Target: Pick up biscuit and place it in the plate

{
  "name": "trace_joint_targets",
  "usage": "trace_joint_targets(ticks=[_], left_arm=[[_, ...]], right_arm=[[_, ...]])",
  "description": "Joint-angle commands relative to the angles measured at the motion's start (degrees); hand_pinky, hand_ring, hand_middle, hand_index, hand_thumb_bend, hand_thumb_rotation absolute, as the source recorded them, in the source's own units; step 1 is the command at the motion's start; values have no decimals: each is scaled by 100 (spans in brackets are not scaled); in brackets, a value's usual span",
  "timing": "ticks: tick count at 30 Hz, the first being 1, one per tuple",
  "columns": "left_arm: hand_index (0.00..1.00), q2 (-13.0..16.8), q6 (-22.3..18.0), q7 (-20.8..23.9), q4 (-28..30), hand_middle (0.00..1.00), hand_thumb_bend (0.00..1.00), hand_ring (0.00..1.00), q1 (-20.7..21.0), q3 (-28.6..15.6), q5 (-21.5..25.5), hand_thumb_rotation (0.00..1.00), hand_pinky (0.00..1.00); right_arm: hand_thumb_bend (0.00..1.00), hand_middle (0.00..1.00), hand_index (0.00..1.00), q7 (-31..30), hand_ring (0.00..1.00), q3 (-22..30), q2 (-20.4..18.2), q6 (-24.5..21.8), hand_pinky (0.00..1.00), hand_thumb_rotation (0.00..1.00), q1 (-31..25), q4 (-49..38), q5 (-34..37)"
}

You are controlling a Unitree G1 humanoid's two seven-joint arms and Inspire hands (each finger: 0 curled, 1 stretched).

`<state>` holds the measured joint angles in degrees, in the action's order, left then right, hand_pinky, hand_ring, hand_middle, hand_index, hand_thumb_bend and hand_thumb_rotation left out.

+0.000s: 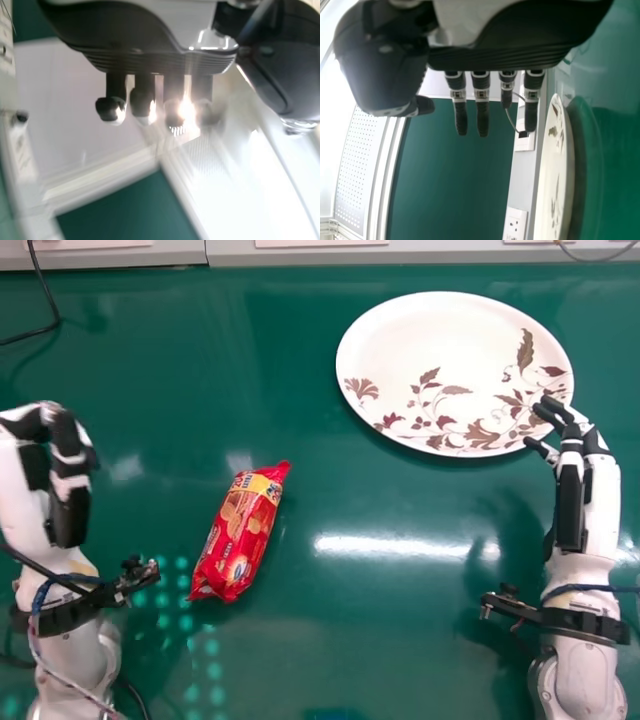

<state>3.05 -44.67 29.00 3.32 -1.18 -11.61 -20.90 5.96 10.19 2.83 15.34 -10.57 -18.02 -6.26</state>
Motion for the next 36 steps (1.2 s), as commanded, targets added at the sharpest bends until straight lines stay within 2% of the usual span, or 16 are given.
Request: trace_joint_targets(ticks=[1,3,4,5,6,7,8,9,10,11,12,13,14,20,26,36], left_arm=[[9,-542,123,432,-298,0,24,0,-57,2,-196,58,0],[2,-561,166,567,-283,0,19,0,-55,-28,-325,73,0],[1,-545,157,619,-304,0,20,0,-52,-41,-376,75,0],[0,-528,103,609,-331,0,23,0,-47,-21,-309,60,0],[5,-492,-6,573,-380,4,45,2,-28,13,-203,31,1],[8,-412,-168,518,-463,6,56,3,2,49,-115,16,0],[14,-281,-287,407,-558,10,63,6,17,88,-53,14,2],[26,-91,-363,194,-658,19,68,12,10,151,45,26,7],[42,71,-318,-82,-681,37,73,27,-39,236,178,42,17],[68,226,-373,-309,-749,66,83,60,-64,314,283,61,46],[84,339,-494,-446,-847,82,89,79,-66,365,306,70,71],[92,423,-604,-562,-931,91,95,89,-61,411,329,76,85],[97,481,-666,-674,-965,96,98,96,-67,457,354,79,94],[100,516,-498,-1307,-719,100,100,100,-220,696,745,88,100],[100,601,-550,-1873,-716,100,100,100,-281,785,1312,86,100],[100,701,-811,-2328,-909,100,100,100,-243,672,1482,82,100]], right_arm=[[31,81,81,-20,79,9,26,-17,75,16,-59,-22,19],[31,81,80,-32,79,13,31,-12,75,13,-40,-6,48],[31,81,80,-32,79,15,33,-8,75,12,-30,3,51],[31,81,80,-30,79,19,40,9,75,12,-18,21,43],[31,81,80,-34,79,22,44,17,74,11,-7,34,48],[31,81,80,-42,79,24,47,18,74,11,1,42,59],[31,81,80,-44,79,24,55,9,75,11,6,44,46],[31,81,80,-47,79,25,59,8,75,12,11,49,41],[31,81,80,-46,79,27,59,2,75,12,17,52,35],[31,80,80,-51,79,29,62,5,74,12,24,60,34],[31,80,80,-46,79,31,69,10,74,13,29,70,9],[31,80,80,-40,79,33,75,13,74,14,35,78,-14],[31,80,80,-33,79,35,78,21,74,15,41,86,-30],[30,80,79,-34,79,51,80,45,73,14,59,119,33],[30,80,80,-65,79,59,112,49,74,14,60,120,47],[31,80,80,-79,79,69,167,90,74,15,57,137,81]])
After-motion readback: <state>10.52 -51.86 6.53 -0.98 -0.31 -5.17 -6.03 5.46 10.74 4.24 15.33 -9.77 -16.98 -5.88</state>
